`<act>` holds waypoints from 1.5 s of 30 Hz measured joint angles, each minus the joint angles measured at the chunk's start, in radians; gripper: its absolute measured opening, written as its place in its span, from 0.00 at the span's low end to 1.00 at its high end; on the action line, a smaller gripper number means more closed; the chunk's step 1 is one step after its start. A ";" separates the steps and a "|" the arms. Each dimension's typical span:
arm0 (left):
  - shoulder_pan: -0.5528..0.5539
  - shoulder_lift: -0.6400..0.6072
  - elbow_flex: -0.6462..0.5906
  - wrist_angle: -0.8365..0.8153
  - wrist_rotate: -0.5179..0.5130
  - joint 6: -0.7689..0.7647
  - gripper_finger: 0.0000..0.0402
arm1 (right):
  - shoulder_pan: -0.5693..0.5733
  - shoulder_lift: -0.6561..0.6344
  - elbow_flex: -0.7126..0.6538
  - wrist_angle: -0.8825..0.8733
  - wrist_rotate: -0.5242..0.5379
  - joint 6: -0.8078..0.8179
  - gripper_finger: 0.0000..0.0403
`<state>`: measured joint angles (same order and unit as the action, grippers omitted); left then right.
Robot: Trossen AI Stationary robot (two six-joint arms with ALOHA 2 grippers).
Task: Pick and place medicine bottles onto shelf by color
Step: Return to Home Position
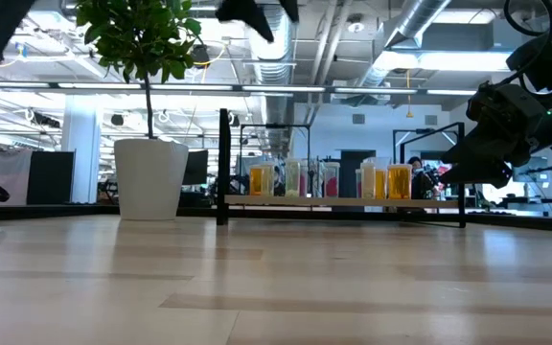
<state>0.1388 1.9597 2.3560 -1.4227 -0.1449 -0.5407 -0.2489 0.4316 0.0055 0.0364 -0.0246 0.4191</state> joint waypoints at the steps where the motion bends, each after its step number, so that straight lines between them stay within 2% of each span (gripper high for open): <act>1: -0.005 -0.026 0.000 -0.005 -0.009 -0.016 0.65 | 0.000 0.000 0.000 0.000 0.000 0.000 0.75; 8: -0.044 -0.132 -0.007 -0.150 -0.056 -0.032 0.65 | 0.000 0.000 0.000 0.000 0.000 0.000 0.75; 12: -0.060 -0.175 -0.111 -0.145 -0.039 -0.016 0.62 | 0.000 0.000 0.000 0.000 0.000 0.000 0.75; 16: -0.077 -0.259 -0.262 -0.094 -0.007 -0.031 0.52 | 0.000 0.000 0.000 0.000 0.001 0.000 0.75; 21: -0.141 -0.418 -0.540 0.122 -0.033 -0.069 0.36 | 0.000 0.000 0.000 0.000 0.001 0.000 0.75; 27: -0.218 -0.656 -0.972 0.540 -0.113 -0.098 0.17 | 0.000 0.000 0.000 0.000 0.001 0.000 0.75; 30: -0.247 -0.761 -1.171 0.750 -0.152 -0.074 0.10 | 0.000 0.000 0.000 0.000 0.001 0.000 0.75; 35: -0.279 -0.917 -1.452 1.060 -0.205 0.065 0.09 | 0.000 0.000 0.000 0.000 0.001 0.000 0.75; 39: -0.291 -1.049 -1.627 1.233 -0.245 0.186 0.11 | 0.000 0.000 0.000 0.000 0.001 0.000 0.75; 45: -0.304 -1.258 -1.795 1.336 -0.273 0.307 0.11 | 0.000 0.000 0.000 0.000 0.001 0.000 0.75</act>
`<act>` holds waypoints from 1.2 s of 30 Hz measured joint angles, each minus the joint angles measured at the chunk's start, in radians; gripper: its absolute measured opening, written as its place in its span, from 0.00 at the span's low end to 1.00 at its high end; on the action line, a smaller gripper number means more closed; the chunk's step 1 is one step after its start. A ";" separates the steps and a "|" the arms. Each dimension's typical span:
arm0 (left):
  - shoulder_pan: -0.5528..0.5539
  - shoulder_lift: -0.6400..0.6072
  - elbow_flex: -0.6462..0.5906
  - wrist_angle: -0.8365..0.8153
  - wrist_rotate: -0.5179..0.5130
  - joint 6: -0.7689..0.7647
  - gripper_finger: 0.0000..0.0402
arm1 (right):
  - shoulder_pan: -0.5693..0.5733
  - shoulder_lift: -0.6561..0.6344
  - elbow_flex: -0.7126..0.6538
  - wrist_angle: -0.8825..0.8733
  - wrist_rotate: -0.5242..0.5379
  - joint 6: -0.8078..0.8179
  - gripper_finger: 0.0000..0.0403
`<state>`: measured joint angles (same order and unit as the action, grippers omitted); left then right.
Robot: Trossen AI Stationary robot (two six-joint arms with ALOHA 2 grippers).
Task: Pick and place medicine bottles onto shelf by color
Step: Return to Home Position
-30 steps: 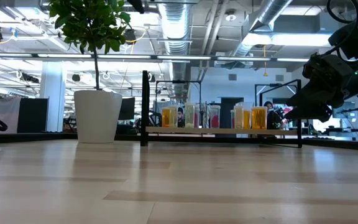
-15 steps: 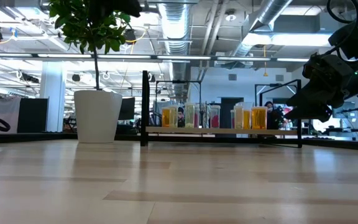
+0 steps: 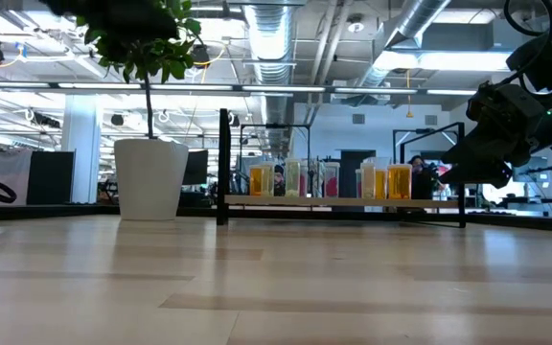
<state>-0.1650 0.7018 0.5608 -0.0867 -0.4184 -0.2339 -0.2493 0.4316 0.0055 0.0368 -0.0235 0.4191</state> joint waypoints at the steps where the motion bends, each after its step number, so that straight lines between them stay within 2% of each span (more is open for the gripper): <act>1: -0.002 -0.030 -0.019 -0.001 -0.011 0.012 0.11 | 0.000 0.000 0.000 0.000 0.000 0.000 0.75; 8: -0.021 -0.216 -0.134 -0.014 -0.096 0.036 0.11 | 0.000 0.000 0.000 0.000 0.000 0.000 0.75; 18: -0.080 -0.438 -0.249 -0.015 -0.085 0.147 0.11 | 0.000 0.000 0.000 0.000 0.000 0.000 0.75; 28: -0.127 -0.702 -0.378 -0.059 -0.092 0.153 0.11 | 0.000 0.000 0.000 0.000 0.000 0.000 0.75; 36: -0.127 -0.702 -0.415 -0.038 -0.060 0.150 0.11 | 0.000 0.000 0.000 0.000 0.000 0.000 0.75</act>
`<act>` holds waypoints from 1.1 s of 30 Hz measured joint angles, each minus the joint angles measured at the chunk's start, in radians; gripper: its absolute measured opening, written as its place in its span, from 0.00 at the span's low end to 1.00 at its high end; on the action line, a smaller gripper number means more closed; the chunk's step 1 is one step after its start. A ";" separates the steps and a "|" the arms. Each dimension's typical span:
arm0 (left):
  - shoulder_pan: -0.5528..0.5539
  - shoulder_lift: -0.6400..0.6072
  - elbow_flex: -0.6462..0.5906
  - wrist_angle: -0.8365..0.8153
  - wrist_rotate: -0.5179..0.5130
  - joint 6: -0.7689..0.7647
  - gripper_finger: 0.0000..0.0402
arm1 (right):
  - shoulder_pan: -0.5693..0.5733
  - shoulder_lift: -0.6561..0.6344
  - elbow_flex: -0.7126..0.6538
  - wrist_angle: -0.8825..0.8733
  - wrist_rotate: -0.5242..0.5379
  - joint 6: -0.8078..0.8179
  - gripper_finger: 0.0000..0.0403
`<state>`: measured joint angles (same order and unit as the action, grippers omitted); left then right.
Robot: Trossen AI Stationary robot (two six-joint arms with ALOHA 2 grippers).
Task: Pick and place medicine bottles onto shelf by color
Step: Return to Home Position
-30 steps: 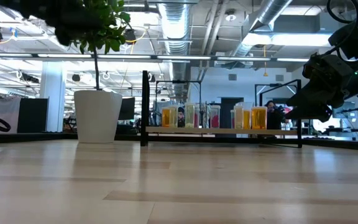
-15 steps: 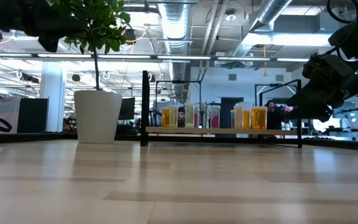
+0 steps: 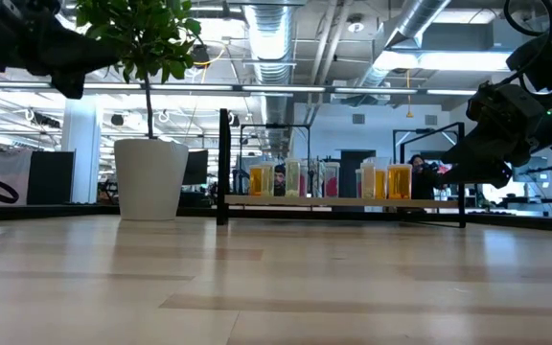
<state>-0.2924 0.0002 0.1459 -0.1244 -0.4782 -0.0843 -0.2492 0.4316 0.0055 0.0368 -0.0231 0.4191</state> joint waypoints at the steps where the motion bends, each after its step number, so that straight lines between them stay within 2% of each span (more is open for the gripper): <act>1: 0.000 0.001 -0.001 0.006 0.001 0.008 0.11 | 0.000 0.000 0.000 0.000 0.000 0.000 0.75; 7: 0.009 0.002 -0.001 0.024 0.016 -0.011 0.11 | 0.000 0.000 0.000 0.000 0.000 0.000 0.75; 33: 0.232 0.002 -0.005 0.034 0.210 -0.017 0.11 | 0.000 0.000 0.000 0.000 -0.001 0.000 0.75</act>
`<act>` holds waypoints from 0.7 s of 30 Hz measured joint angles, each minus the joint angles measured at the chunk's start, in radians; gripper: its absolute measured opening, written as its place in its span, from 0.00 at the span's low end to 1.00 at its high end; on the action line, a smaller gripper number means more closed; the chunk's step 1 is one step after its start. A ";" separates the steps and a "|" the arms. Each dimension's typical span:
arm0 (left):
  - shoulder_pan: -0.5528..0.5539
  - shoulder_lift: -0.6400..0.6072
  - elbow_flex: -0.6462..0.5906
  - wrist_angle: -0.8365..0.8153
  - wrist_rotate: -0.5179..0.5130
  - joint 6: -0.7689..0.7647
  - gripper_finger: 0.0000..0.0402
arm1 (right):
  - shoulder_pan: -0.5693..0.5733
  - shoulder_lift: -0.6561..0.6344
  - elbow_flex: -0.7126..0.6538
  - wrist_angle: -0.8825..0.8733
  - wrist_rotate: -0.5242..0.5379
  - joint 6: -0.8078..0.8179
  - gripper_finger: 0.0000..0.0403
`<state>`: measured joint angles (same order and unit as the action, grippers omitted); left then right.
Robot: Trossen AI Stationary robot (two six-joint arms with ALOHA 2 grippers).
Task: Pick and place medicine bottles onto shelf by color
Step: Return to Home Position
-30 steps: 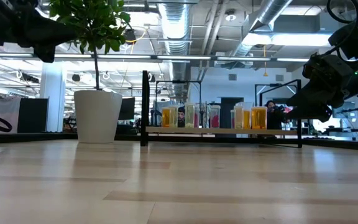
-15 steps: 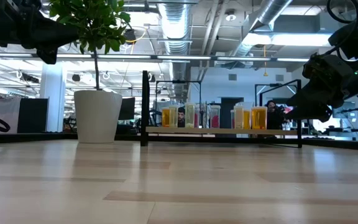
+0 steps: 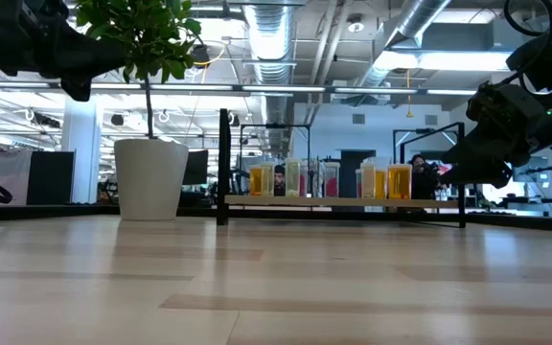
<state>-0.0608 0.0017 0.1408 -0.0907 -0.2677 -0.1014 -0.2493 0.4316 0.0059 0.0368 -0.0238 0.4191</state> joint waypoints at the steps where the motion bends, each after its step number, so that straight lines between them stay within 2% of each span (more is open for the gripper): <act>1: 0.006 0.000 0.000 0.013 0.009 0.000 0.11 | 0.000 0.000 0.000 0.000 0.000 0.000 0.75; 8: 0.016 -0.001 0.000 0.143 0.039 0.143 0.11 | 0.000 0.000 0.000 0.000 0.000 0.000 0.75; 21: 0.057 -0.001 0.000 0.161 0.081 0.149 0.11 | 0.000 0.000 0.000 0.000 0.000 0.000 0.75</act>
<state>-0.0036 0.0010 0.1406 0.0699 -0.1870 0.0475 -0.2493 0.4313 0.0059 0.0368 -0.0242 0.4191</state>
